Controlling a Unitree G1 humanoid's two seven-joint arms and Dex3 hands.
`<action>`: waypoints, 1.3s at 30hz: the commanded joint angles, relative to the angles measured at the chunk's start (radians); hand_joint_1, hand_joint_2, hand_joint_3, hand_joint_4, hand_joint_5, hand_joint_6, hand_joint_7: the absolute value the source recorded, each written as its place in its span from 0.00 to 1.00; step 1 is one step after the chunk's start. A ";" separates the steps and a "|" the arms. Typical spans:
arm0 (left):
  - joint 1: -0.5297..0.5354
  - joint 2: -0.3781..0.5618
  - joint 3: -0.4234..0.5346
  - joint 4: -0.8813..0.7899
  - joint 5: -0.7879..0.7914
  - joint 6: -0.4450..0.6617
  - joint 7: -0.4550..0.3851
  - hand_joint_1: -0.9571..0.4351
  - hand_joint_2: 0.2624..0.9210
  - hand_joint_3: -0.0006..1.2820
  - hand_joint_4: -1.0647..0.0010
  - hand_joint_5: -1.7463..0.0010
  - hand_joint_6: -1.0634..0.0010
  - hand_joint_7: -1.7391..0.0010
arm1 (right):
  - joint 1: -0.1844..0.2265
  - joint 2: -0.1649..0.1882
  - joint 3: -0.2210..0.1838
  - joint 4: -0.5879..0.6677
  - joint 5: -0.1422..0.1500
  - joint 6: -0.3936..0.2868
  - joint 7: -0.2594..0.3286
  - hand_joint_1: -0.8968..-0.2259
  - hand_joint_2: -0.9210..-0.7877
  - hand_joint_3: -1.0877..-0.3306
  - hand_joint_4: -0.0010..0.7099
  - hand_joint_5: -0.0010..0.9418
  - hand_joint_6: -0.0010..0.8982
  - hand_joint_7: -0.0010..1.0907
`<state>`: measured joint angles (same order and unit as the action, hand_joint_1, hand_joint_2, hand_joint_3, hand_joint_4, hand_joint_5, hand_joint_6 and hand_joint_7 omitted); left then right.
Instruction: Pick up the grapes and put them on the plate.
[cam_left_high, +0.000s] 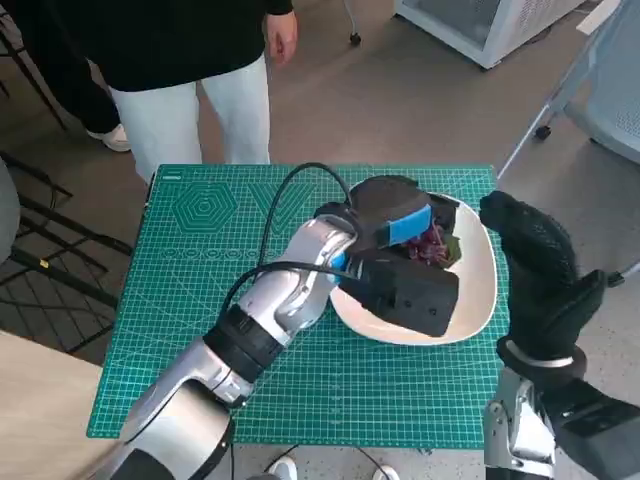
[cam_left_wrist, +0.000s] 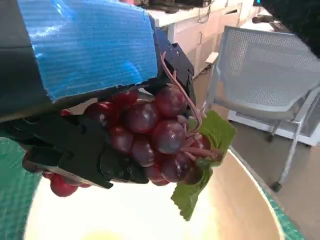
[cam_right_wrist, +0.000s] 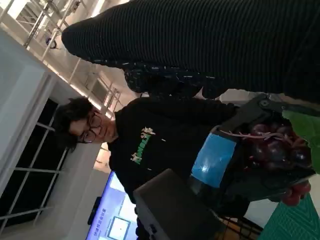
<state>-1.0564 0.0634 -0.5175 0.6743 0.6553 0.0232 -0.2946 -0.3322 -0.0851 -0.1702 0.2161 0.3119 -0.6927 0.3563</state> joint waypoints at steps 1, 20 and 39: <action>-0.012 -0.017 0.018 0.015 -0.032 0.010 -0.013 0.76 0.94 0.13 0.61 0.54 0.79 0.94 | 0.014 0.006 0.002 0.019 0.005 0.000 0.001 0.70 0.00 0.69 0.48 0.00 0.13 0.39; 0.054 0.010 0.031 0.066 -0.052 -0.137 0.157 0.28 1.00 0.08 0.99 1.00 0.89 1.00 | 0.002 0.000 0.006 0.049 0.029 -0.015 0.029 0.68 0.00 0.69 0.49 0.00 0.12 0.40; 0.276 0.070 0.398 -0.003 -0.543 -0.394 0.070 0.24 1.00 0.31 0.97 1.00 0.84 0.99 | 0.009 -0.006 0.009 0.049 0.042 -0.013 0.040 0.67 0.00 0.71 0.50 0.01 0.13 0.40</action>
<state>-0.8481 0.1220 -0.1875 0.7162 0.2111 -0.3330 -0.1849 -0.3389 -0.0892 -0.1584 0.2558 0.3493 -0.7124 0.3882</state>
